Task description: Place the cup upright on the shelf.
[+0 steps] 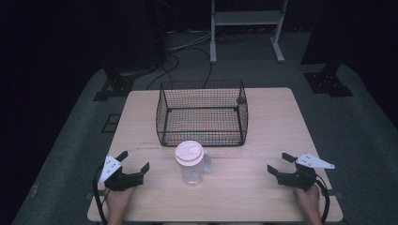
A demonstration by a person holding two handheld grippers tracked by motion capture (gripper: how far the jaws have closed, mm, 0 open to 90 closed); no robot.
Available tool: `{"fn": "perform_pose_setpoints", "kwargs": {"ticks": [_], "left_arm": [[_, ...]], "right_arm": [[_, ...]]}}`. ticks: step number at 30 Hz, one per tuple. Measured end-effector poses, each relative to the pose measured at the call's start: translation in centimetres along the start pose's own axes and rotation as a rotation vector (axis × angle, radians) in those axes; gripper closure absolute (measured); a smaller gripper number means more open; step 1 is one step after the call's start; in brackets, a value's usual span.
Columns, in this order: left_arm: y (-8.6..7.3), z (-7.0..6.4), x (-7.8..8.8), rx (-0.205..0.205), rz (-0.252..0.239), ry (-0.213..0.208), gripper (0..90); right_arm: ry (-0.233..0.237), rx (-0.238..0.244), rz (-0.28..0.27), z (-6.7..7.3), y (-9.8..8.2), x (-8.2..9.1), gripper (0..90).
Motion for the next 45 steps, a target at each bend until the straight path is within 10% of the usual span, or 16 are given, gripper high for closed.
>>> {"fn": "perform_pose_setpoints", "kwargs": {"ticks": [45], "left_arm": [[1.3, -4.4, 0.0, -0.119, -0.02, -0.14, 0.0]], "right_arm": [[0.002, 0.011, 0.009, 0.2, 0.0, -0.1, 13.4]]}}
Point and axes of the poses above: each handheld gripper's, and its own axes: x roughly backward along the jaws, y roughly out of its top, z roughly to its left, the point moved 4 cm from there along -x, roughly forward along the jaws
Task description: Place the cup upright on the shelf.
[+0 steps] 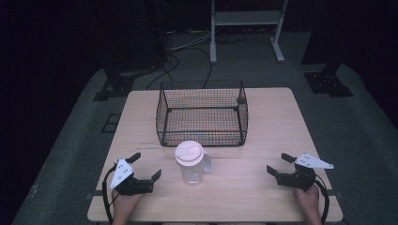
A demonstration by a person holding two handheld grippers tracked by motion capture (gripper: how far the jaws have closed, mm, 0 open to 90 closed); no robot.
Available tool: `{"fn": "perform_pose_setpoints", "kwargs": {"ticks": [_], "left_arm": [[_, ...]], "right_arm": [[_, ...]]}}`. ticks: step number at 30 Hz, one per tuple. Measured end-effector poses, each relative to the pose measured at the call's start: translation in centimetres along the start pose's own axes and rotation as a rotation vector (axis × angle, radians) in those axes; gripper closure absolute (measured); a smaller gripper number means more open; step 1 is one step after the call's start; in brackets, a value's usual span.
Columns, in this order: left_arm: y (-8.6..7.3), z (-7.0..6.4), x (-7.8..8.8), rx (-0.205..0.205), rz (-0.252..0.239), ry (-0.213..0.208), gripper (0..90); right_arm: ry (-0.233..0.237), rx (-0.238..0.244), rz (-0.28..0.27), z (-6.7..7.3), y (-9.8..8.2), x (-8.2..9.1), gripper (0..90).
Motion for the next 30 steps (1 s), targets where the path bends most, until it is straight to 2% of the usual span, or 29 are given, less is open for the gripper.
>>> {"fn": "perform_pose_setpoints", "kwargs": {"ticks": [13, 21, 30], "left_arm": [[0.6, -1.6, -0.3, -0.03, 0.015, -0.088, 0.0], [1.5, -2.3, -0.6, -0.034, 0.012, -0.151, 0.0], [2.5, -3.5, -0.8, -0.056, 0.048, -0.234, 0.0]], "right_arm": [[-0.002, 0.005, 0.002, 0.0, 0.0, 0.0, 13.4], [-0.002, 0.006, 0.003, 0.0, 0.0, -0.1, 13.4], [-0.001, 0.007, 0.004, 0.0, 0.0, -0.1, 13.5]]}}
Point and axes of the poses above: each handheld gripper's, and its own axes: x roughly backward along the jaws, y roughly out of its top, z roughly to its left, the point moved 4 cm from there along -x, roughly forward along the jaws
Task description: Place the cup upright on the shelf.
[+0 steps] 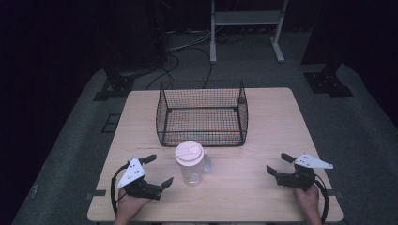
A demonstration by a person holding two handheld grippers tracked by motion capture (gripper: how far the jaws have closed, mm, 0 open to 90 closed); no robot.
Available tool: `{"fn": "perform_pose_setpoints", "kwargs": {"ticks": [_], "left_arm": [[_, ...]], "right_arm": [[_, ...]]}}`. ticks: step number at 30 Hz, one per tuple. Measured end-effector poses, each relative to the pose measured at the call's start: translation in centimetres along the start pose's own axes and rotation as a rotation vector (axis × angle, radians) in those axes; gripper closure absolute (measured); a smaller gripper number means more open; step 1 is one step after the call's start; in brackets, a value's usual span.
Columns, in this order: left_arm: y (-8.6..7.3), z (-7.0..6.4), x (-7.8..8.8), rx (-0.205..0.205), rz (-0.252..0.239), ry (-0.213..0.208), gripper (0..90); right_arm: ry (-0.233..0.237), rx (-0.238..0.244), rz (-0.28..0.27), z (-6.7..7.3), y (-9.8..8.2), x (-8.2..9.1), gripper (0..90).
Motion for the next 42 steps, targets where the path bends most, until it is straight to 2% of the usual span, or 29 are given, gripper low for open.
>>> {"fn": "perform_pose_setpoints", "kwargs": {"ticks": [7, 22, 32, 38, 42], "left_arm": [[0.9, -0.7, -0.3, -0.024, 0.038, -0.034, 0.0], [3.4, -1.6, -1.3, -0.077, 0.083, -0.106, 0.0], [4.6, -1.7, -2.3, -0.095, 0.123, -0.15, 0.0], [4.8, -1.4, -2.9, -0.077, 0.143, -0.165, 0.0], [4.9, -1.4, -3.2, -0.081, 0.16, -0.173, 0.0]], "right_arm": [[0.002, 0.002, 0.0, 0.0, 0.0, 0.0, 13.5], [0.007, 0.002, 0.001, 0.1, 0.0, 0.0, 13.5], [0.009, 0.003, 0.002, 0.1, 0.0, 0.0, 13.4], [0.01, 0.004, 0.003, 0.1, 0.0, 0.0, 13.4], [0.011, 0.004, 0.002, 0.1, 0.0, 0.0, 13.4]]}}
Point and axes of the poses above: each handheld gripper's, and its own axes: x roughly backward along the jaws, y roughly out of its top, z roughly to its left, the point moved 4 cm from there along -x, roughly forward along the jaws
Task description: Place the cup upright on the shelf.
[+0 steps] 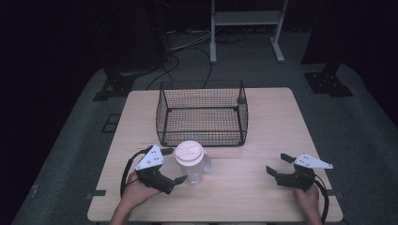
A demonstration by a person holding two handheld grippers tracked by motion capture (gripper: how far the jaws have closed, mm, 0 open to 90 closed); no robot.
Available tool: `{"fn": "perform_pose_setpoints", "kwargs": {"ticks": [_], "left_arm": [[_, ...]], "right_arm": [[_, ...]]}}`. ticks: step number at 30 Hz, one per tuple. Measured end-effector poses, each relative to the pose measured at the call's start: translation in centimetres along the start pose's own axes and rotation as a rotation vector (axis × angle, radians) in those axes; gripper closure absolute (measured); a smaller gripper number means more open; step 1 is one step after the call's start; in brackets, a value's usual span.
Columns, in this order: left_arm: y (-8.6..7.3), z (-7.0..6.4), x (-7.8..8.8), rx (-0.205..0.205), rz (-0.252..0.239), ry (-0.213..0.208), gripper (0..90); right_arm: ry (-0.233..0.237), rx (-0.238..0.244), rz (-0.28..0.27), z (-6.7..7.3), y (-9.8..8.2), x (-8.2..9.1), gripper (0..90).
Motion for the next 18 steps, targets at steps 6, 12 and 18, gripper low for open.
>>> {"fn": "perform_pose_setpoints", "kwargs": {"ticks": [6, 12, 18], "left_arm": [[0.5, 0.0, -0.7, -0.003, 0.023, -0.017, 0.0], [1.0, 0.2, -1.1, -0.007, 0.045, -0.015, 0.0], [1.6, 0.5, -1.5, -0.014, 0.063, -0.009, 0.0]], "right_arm": [[0.0, 0.0, 0.001, 0.0, 0.0, 0.0, 13.4], [0.001, 0.001, 0.002, 0.0, 0.0, 0.0, 13.4], [0.002, 0.002, 0.002, 0.0, 0.0, 0.0, 13.4]]}}
Point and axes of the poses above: each handheld gripper's, and its own axes: x roughly backward along the jaws, y roughly out of its top, z roughly to its left, the point moved 4 cm from there along -x, roughly forward along the jaws
